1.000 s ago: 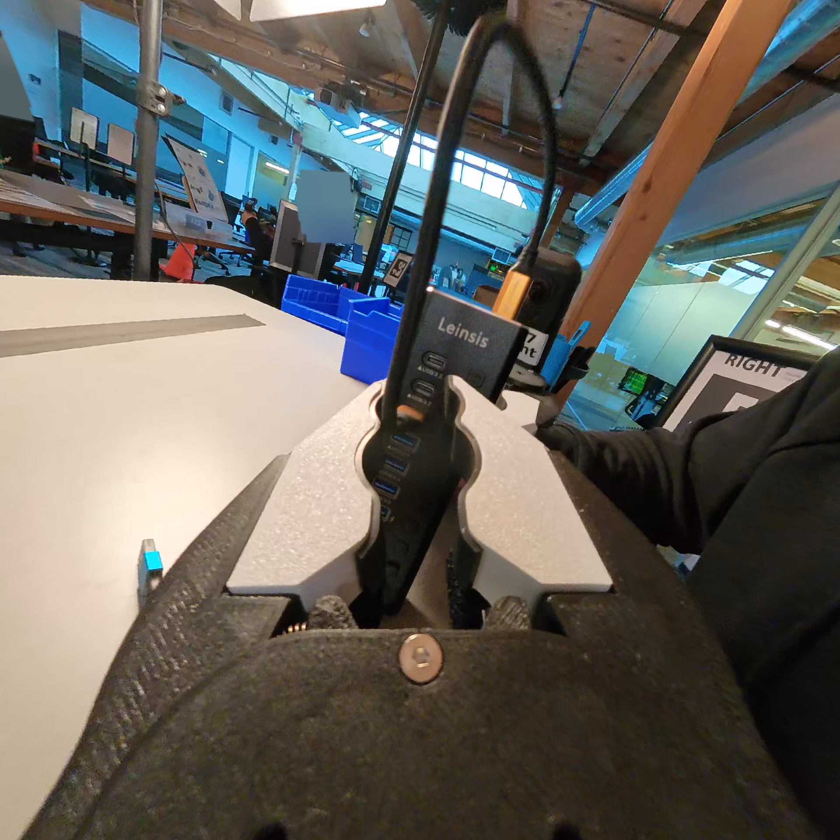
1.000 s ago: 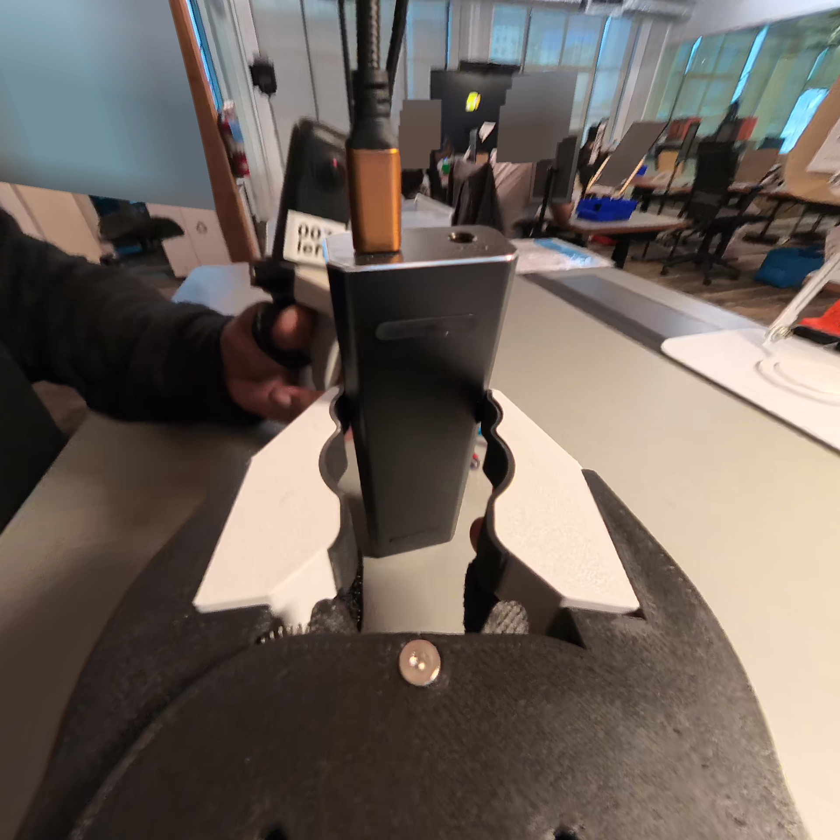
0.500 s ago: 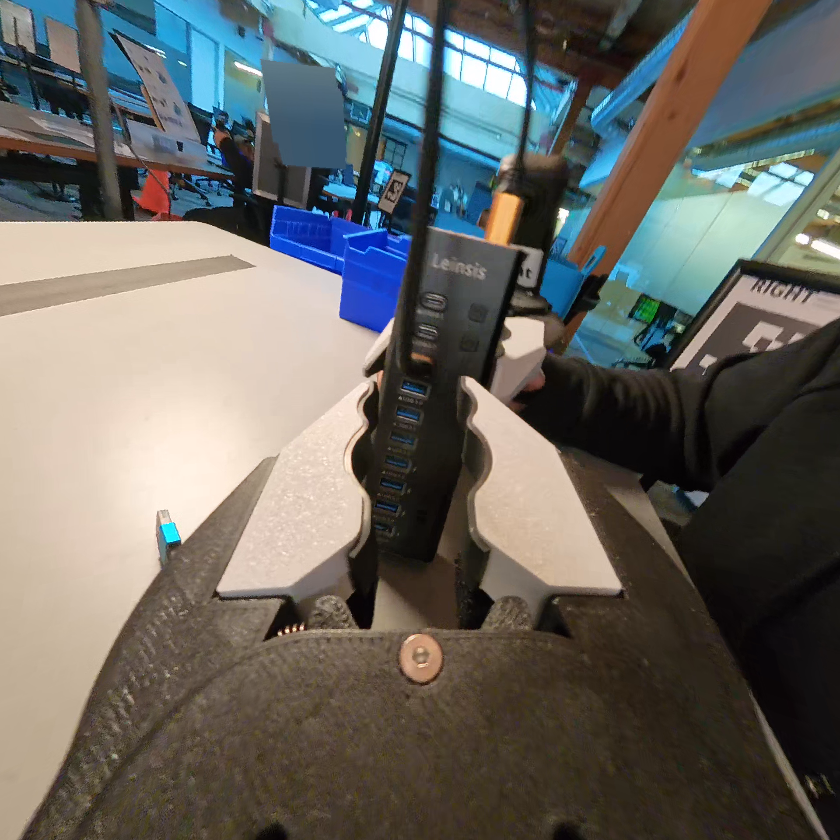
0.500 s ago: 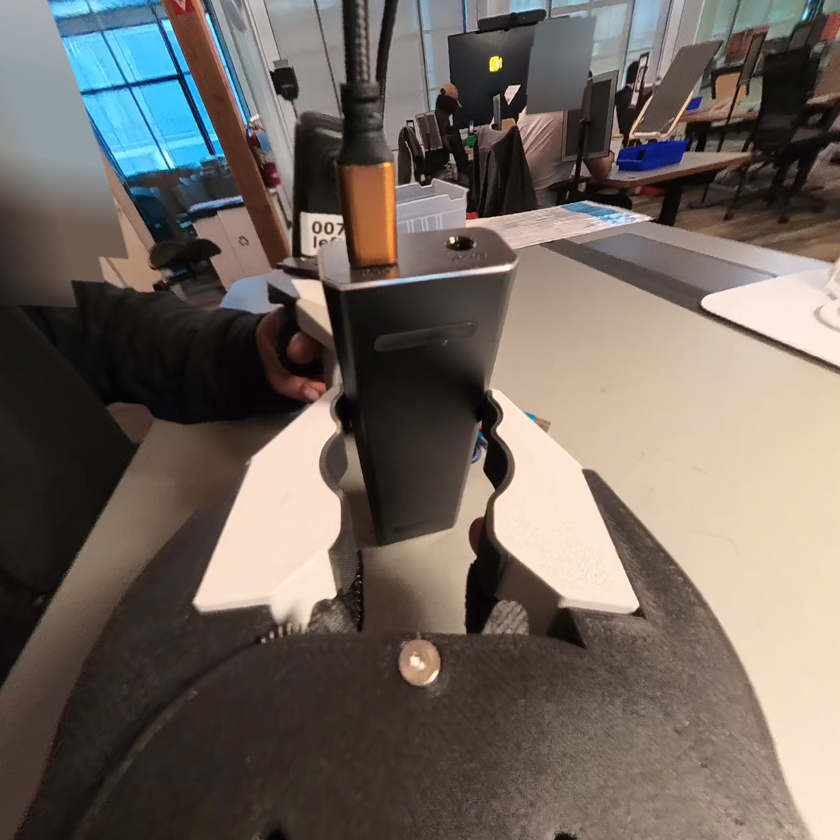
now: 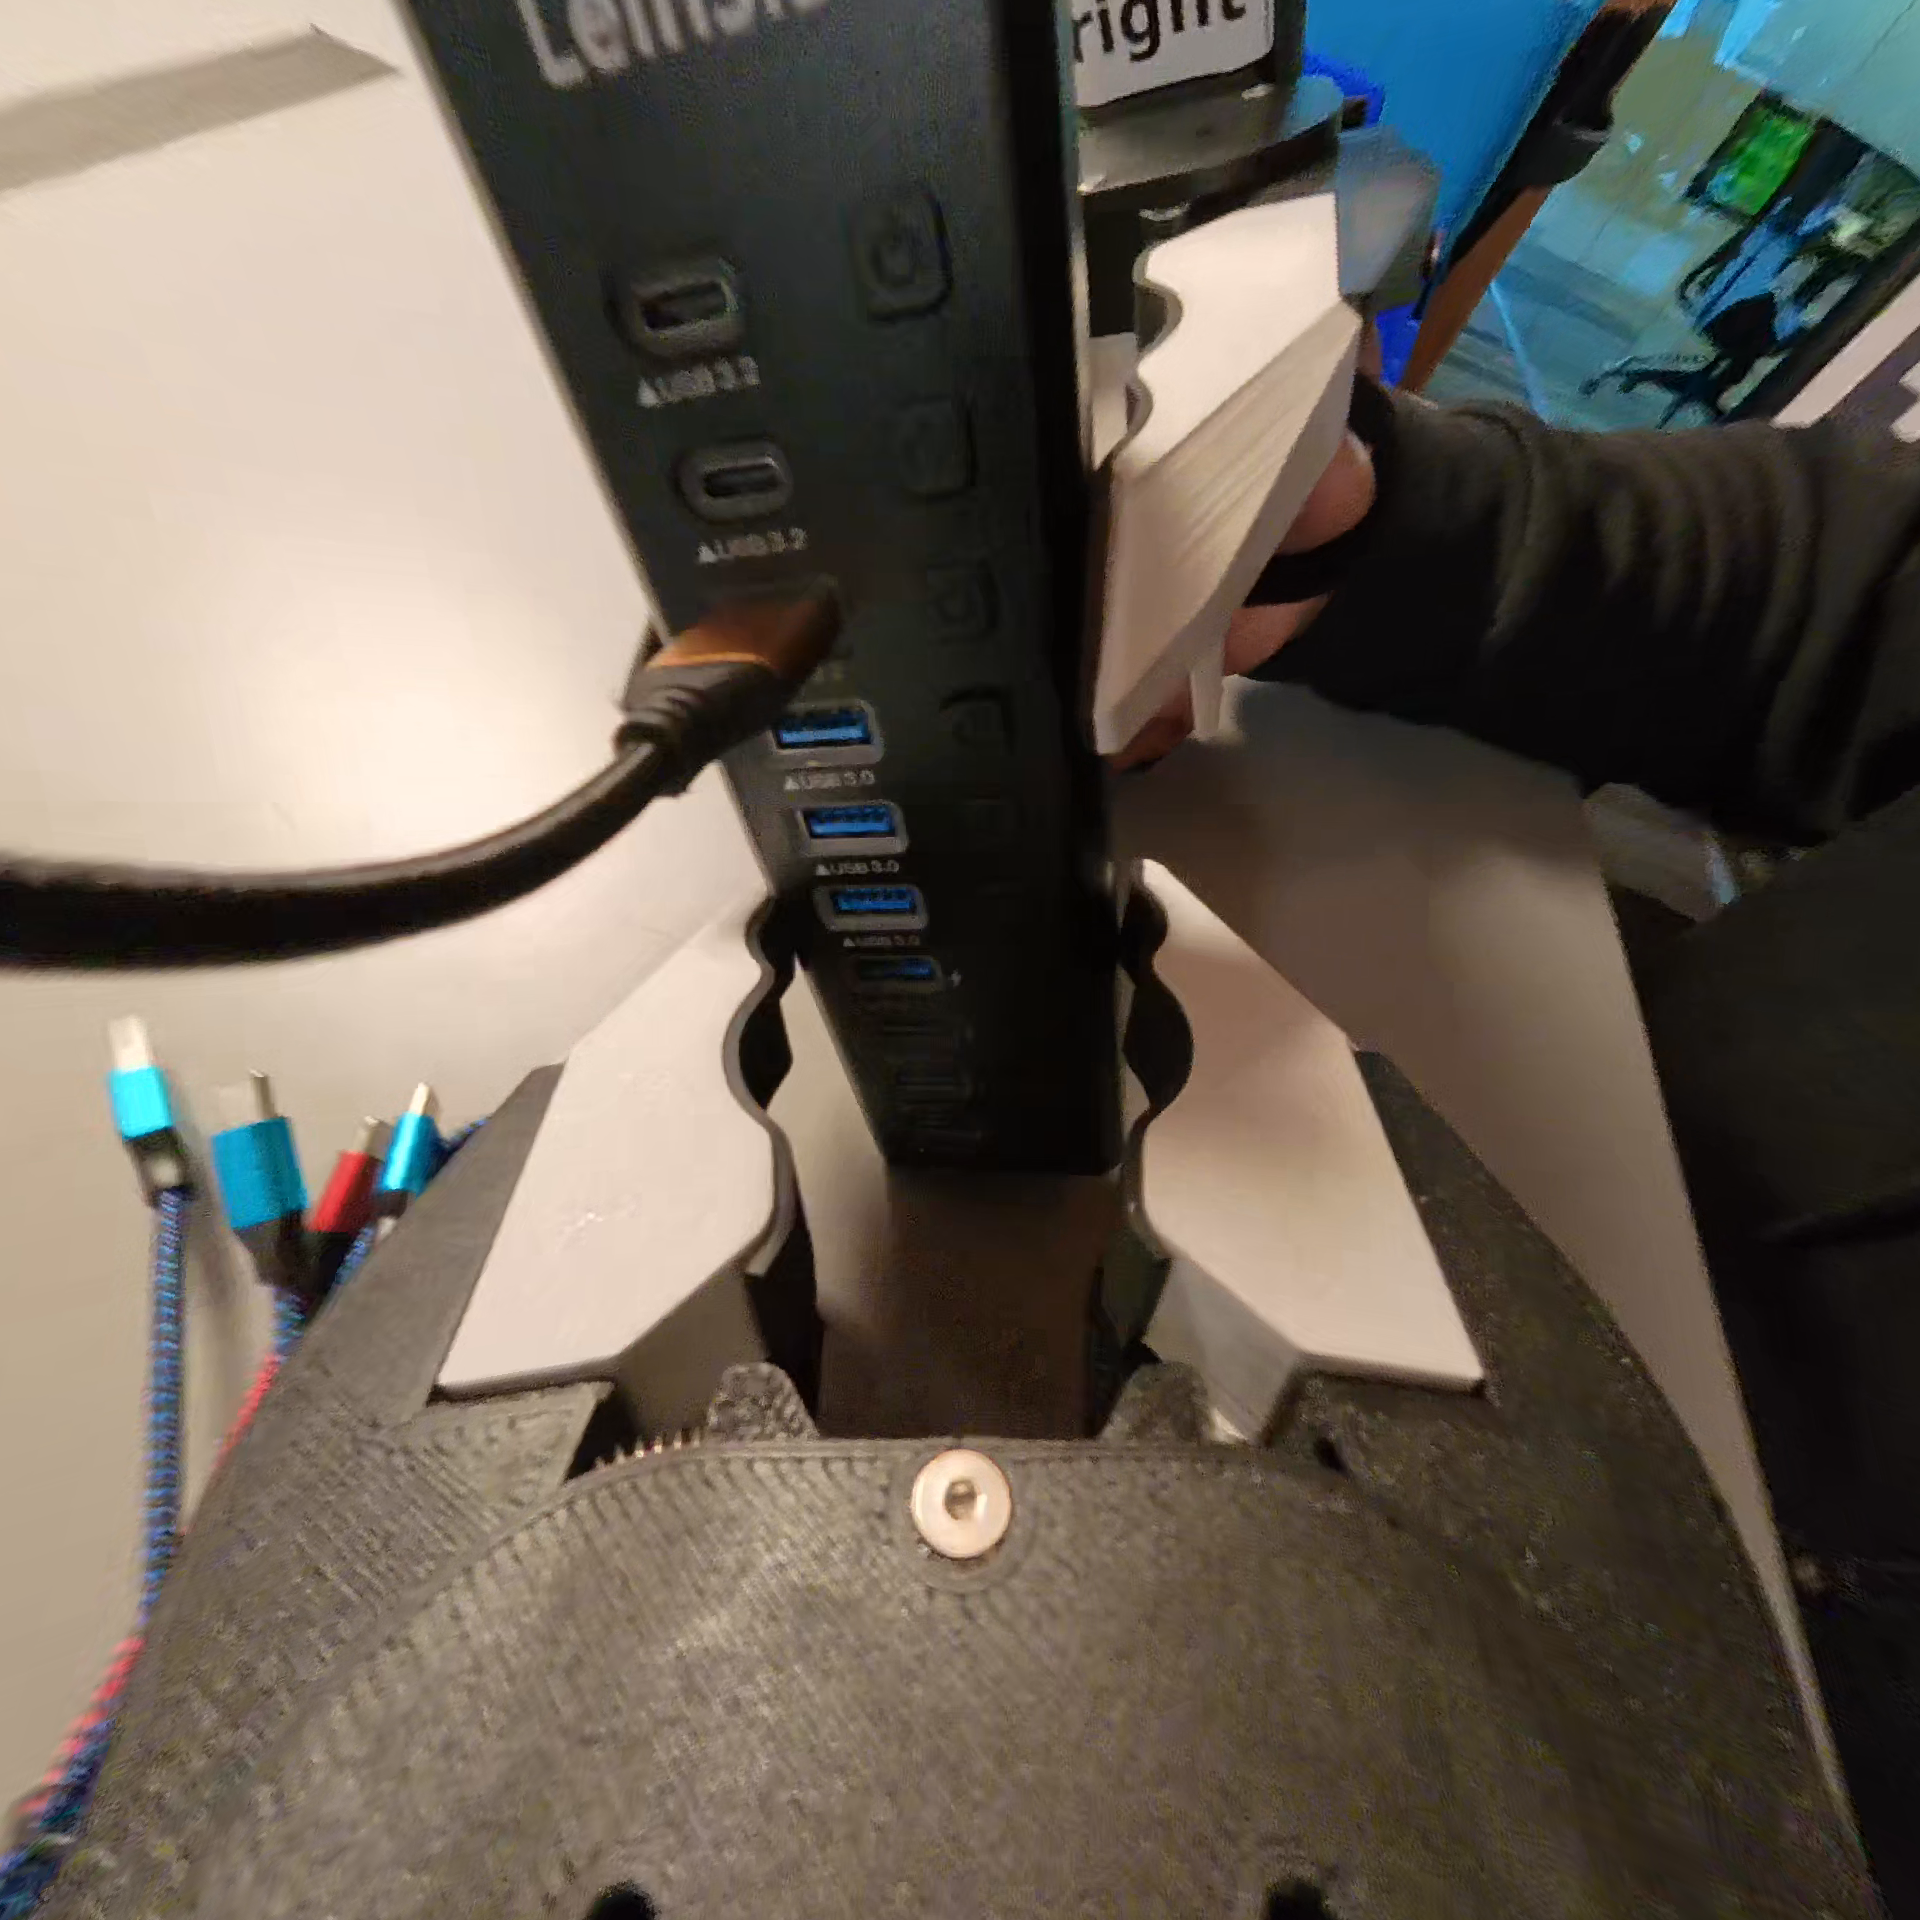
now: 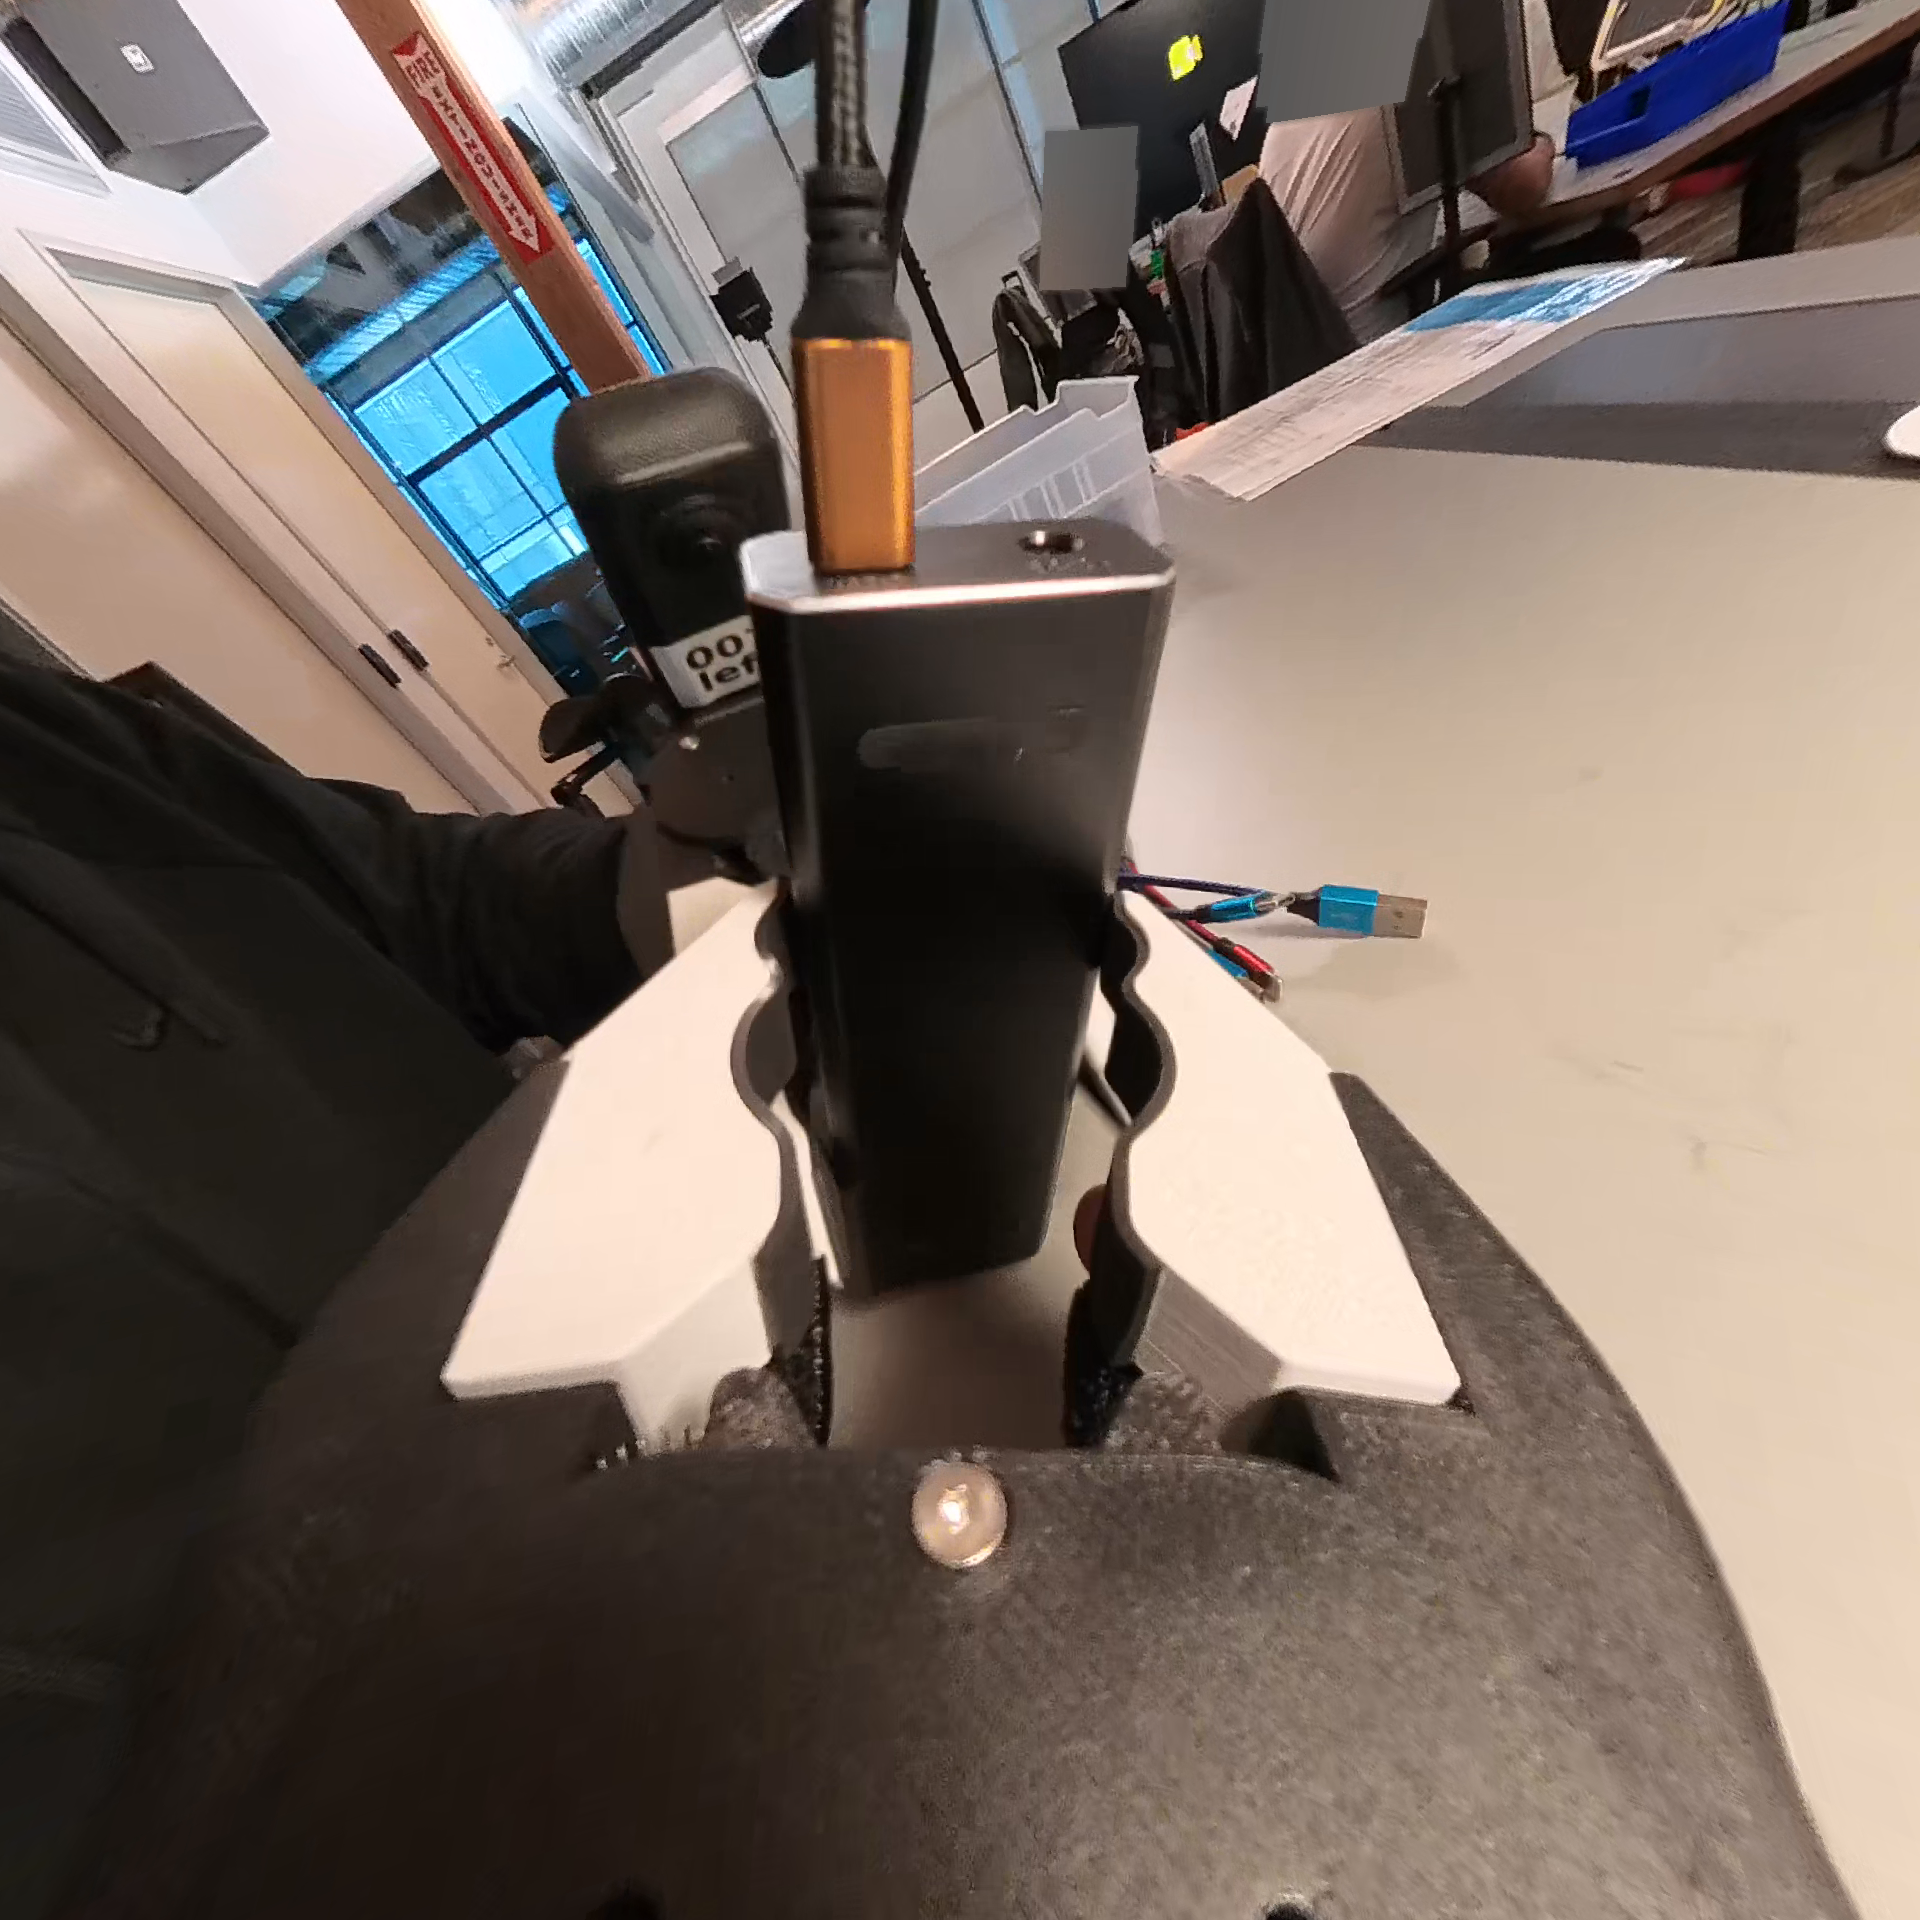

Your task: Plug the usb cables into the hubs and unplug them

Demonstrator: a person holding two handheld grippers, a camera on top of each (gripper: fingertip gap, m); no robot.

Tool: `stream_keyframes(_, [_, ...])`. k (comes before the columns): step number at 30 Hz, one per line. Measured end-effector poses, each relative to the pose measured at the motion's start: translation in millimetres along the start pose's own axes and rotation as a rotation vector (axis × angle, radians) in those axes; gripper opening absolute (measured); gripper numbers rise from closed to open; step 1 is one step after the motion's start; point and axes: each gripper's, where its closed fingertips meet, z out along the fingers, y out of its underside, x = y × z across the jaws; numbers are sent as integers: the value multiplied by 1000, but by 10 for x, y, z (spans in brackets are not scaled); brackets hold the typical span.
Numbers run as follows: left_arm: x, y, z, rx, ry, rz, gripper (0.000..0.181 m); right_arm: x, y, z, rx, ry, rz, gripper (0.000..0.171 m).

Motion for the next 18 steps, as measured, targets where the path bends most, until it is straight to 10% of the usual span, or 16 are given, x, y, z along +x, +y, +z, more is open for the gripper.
stream_keyframes(18, [-129,26,39,55,-13,-425,64,411,208,-46,-199,471,-29,63])
